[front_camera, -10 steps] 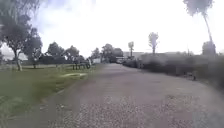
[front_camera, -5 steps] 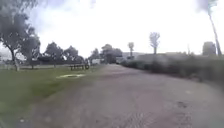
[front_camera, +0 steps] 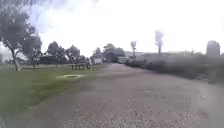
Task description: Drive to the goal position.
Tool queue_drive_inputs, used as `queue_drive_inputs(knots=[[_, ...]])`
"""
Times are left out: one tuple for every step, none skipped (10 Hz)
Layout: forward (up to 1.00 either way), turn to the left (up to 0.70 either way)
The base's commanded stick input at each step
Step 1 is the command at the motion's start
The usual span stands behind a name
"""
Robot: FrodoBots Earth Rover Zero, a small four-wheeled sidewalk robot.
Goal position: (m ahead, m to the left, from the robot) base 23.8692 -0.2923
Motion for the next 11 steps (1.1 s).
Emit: queue_drive_inputs(knots=[[0.70, 0.00], [0.70, 0.00], [0.70, 0.00], [0.70, -0.04], [0.70, -0.05], [0.70, -0.13], [0.70, -0.22], [0.70, -0.31], [0.70, -0.32], [0.70, -0.33], [0.70, -0.32]])
